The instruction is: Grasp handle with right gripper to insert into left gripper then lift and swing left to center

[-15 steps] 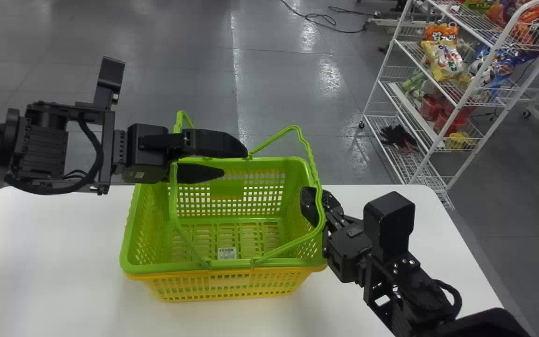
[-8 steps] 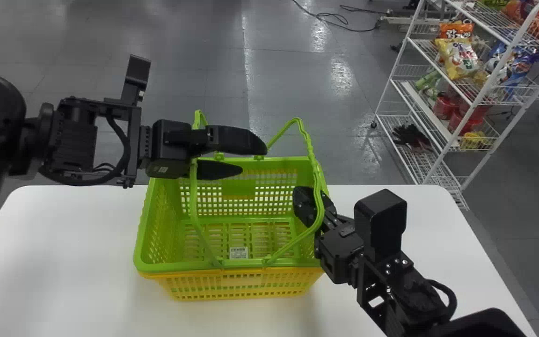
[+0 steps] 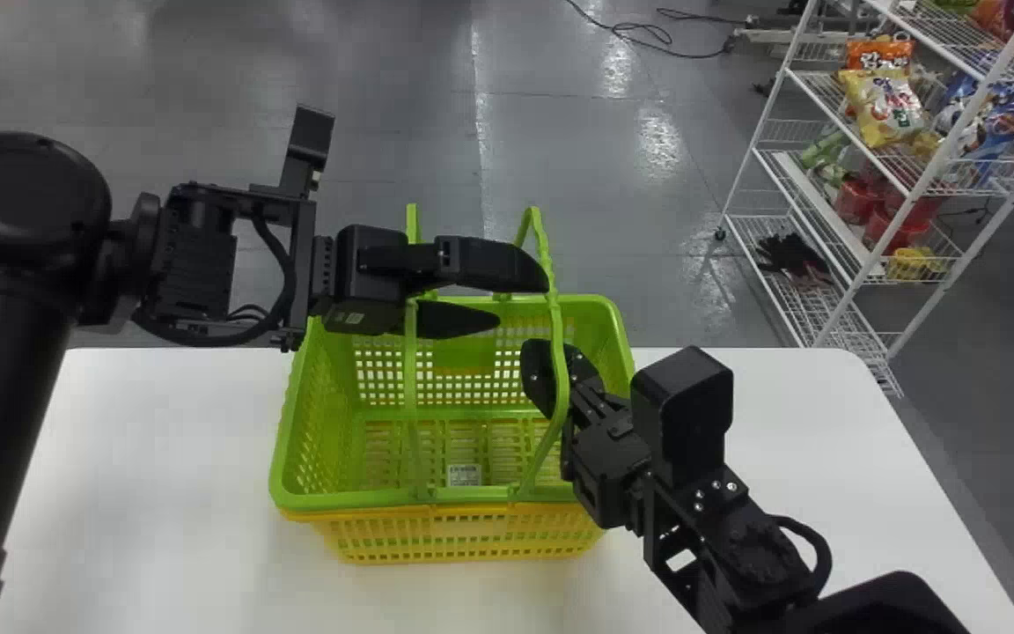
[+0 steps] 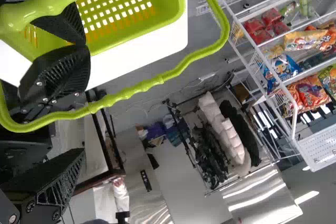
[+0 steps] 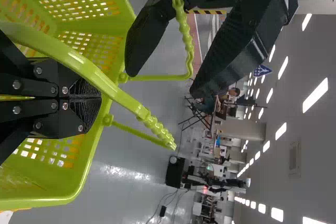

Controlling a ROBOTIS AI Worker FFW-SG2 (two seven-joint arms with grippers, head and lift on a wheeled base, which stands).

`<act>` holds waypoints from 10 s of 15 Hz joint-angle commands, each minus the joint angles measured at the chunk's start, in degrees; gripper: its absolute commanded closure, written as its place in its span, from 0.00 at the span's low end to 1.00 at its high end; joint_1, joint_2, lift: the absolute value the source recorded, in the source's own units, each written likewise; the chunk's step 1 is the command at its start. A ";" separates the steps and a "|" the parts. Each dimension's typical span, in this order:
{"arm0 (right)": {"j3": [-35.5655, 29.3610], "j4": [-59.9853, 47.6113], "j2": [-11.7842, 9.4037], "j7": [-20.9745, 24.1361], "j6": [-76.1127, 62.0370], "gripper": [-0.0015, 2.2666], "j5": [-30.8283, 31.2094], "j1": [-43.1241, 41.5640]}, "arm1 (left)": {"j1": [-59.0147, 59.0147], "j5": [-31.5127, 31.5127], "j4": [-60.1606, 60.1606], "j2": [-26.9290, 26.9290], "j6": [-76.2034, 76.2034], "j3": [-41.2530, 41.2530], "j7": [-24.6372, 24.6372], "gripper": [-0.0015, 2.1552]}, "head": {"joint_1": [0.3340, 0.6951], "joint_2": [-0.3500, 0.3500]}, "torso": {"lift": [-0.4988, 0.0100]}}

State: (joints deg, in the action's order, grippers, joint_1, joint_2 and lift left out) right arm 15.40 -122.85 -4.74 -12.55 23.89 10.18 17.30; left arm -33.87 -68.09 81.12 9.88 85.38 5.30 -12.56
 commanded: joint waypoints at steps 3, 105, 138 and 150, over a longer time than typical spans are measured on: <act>1.39 0.25 0.08 0.15 0.16 0.99 0.28 -0.43 | -0.23 0.07 -1.40 -1.89 -0.34 0.14 -0.28 0.03 | 1.00 0.38 | 0.80; -21.20 17.03 -1.33 -4.77 -59.08 0.08 -19.41 28.58 | 2.41 -64.89 -19.50 57.53 4.65 -3.63 14.67 0.91 | 1.00 0.79 | 0.80; -24.28 21.60 -0.97 -7.32 -60.66 0.08 -22.57 25.85 | 71.22 -69.19 46.41 22.99 4.65 -41.16 23.54 0.91 | 1.00 0.14 | 0.80; -23.13 21.16 -0.62 -7.41 -60.66 0.08 -22.31 26.03 | 58.74 -62.34 49.14 18.68 4.65 -21.30 28.20 0.91 | 1.00 0.00 | 0.80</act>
State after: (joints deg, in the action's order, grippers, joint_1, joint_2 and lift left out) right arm -7.79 -101.67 -5.32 -19.95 -36.78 -12.15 43.28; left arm 26.14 -131.20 130.28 28.63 89.96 -18.18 15.31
